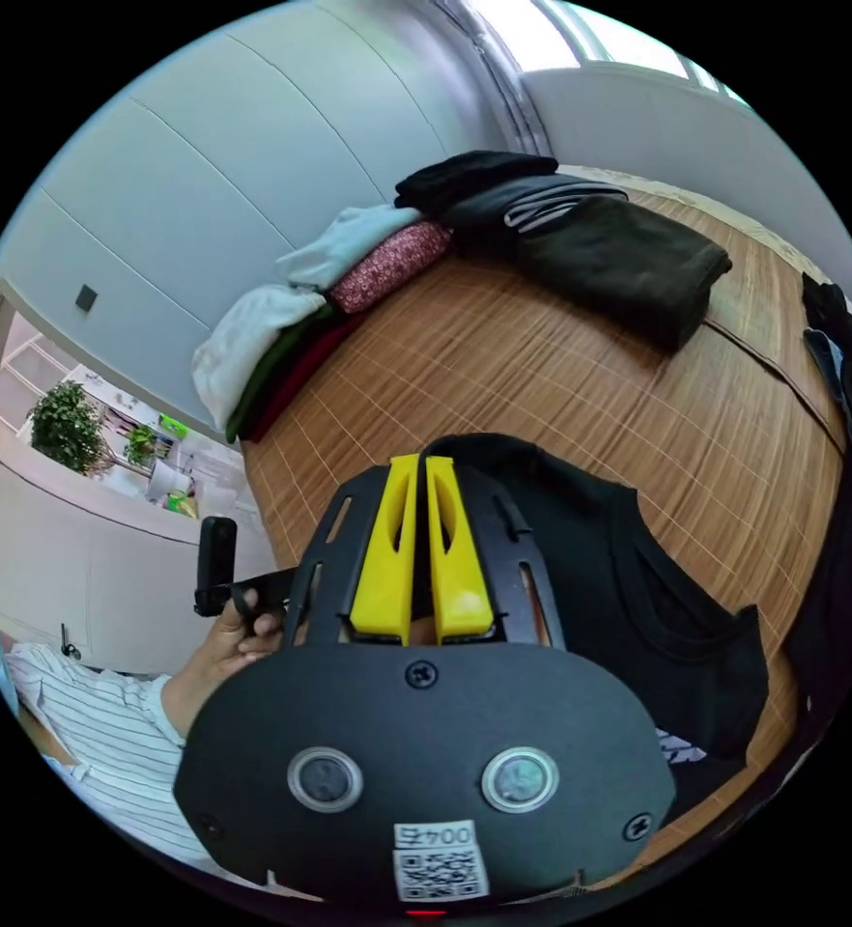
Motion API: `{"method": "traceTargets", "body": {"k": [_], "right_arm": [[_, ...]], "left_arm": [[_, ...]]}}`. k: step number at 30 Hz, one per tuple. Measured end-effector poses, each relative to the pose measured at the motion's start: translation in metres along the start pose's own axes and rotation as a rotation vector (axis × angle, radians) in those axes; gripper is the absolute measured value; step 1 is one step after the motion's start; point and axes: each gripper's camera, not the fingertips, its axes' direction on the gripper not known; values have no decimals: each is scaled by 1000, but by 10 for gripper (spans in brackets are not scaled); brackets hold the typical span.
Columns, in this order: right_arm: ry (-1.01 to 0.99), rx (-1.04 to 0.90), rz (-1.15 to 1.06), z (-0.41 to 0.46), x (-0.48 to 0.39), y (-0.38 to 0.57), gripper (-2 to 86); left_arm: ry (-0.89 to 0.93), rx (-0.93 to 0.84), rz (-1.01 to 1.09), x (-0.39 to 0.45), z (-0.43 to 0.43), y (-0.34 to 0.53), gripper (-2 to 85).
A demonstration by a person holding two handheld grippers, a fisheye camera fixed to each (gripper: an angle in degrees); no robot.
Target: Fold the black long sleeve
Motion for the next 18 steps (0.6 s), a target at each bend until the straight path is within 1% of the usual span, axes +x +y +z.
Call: {"method": "traceTargets", "body": {"k": [1,3,5,8,9,10,12,13,16,18], "right_arm": [[-1,-11,-1,9,2,-5,11],[9,-56,7,32,6,-11,21],[48,-121,58,62,12,-15,32],[45,-105,134,72,22,-12,46],[38,-98,151,71,24,-11,47],[33,-72,189,64,30,-7,50],[58,8,221,43,35,1,52],[101,62,228,27,37,9,52],[205,208,238,-17,38,33,46],[183,275,247,-40,36,53,29]], "left_arm": [[64,21,-37,-10,-7,-3,26],[94,40,-103,-27,-14,-5,26],[180,84,-233,-51,-21,2,26],[306,110,-341,-70,-26,9,25],[314,103,-343,-70,-26,8,25],[313,97,-329,-65,-28,7,23],[244,104,-283,-50,-35,7,19],[181,107,-240,-37,-40,8,15],[118,125,-180,-13,-44,18,7],[75,170,-164,-3,-51,29,4]]}}
